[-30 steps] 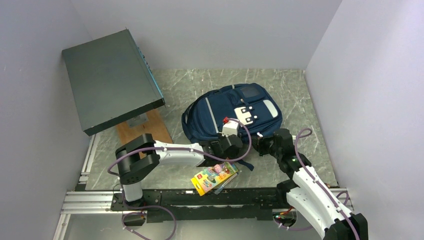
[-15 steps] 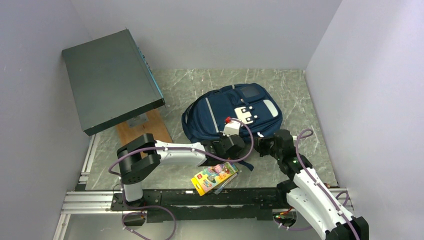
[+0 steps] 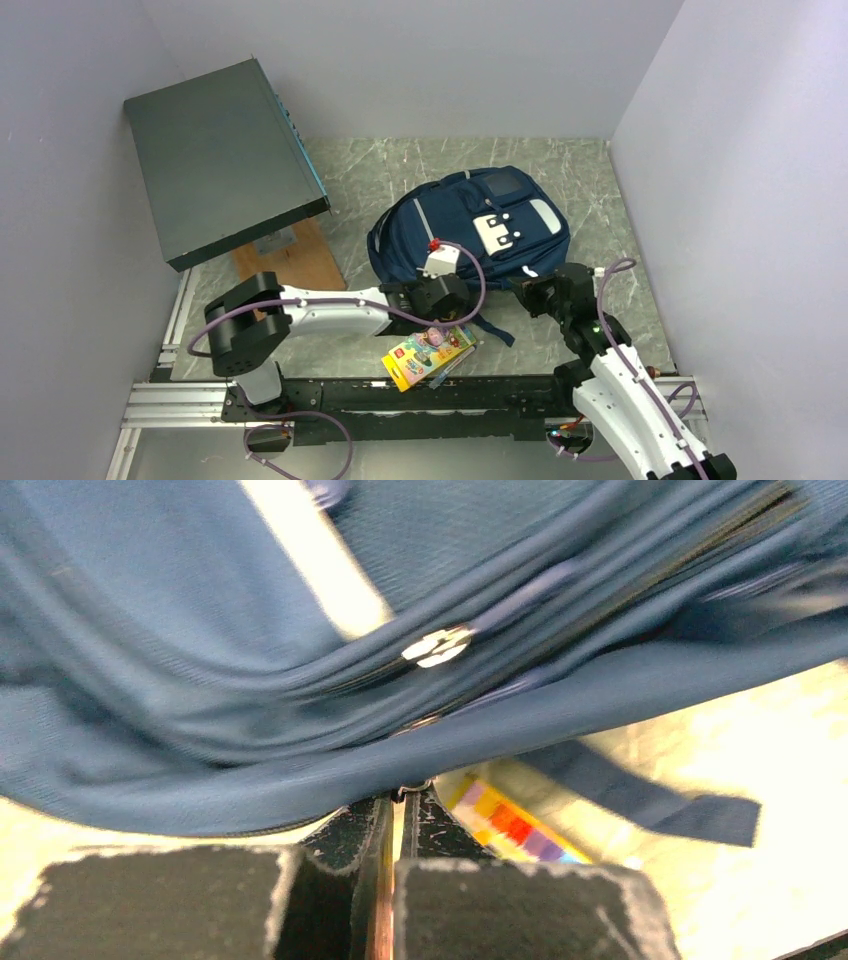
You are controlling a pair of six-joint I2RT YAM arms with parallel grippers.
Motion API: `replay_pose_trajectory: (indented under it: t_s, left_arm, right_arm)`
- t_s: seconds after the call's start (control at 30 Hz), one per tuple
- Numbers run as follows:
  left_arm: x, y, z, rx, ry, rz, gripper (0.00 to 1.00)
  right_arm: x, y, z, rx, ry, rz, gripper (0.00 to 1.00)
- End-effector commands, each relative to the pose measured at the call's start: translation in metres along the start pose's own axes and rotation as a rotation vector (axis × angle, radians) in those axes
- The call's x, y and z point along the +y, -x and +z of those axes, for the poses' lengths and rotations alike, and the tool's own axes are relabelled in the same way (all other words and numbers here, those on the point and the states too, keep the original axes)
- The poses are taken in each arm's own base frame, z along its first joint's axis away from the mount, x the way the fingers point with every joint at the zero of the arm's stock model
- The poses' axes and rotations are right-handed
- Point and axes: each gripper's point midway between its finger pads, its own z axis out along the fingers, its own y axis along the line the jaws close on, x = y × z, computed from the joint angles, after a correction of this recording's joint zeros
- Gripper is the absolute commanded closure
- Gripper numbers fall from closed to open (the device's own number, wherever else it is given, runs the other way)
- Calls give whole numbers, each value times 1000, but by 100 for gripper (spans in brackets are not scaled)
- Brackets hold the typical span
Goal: Pack the student bag
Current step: Zip the student bag at the center of the board.
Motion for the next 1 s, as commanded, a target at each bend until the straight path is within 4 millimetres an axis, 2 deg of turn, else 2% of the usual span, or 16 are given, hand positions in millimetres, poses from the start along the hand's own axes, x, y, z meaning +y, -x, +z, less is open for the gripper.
replay_pose_trajectory:
  t_s: [0.0,0.1,0.23,0.33,0.4,0.57,0.63,0.7,0.8,0.9,0.97]
  left_arm:
    - [72,-18,-9,56,165,39,100]
    - [82,-29,-13,95,127,48,100]
    - [76,-30,-22,108,19,87,100]
    - [55,-25,-27,103,-113,131,100]
    - [37,-20,-31,106,-198,145,100]
    - [-4,-8,-39,122,-375,149,100]
    - [-19,-5,-41,138,-434,153,100]
    - [-30,-3,-41,142,-480,154,100]
    - [-41,-1,-42,146,-523,142,100]
    - [-51,2,-43,156,-562,139,100]
    - [-57,1,-44,170,-585,137,100]
  right_arm:
    - [34,51,-13,-214,87,-110,100]
    - [37,72,-15,-260,67,-193,100]
    - [42,93,-12,-304,30,-366,100]
    - [40,108,-5,-315,-36,-484,100]
    - [47,114,0,-310,-46,-602,100]
    - [49,117,10,-214,-128,-848,100]
    - [41,110,16,-129,-157,-900,96]
    - [30,98,21,-25,-181,-904,80]
    - [13,70,25,126,-153,-850,64]
    - [5,44,19,211,-99,-801,60]
    - [4,36,13,206,-80,-779,59]
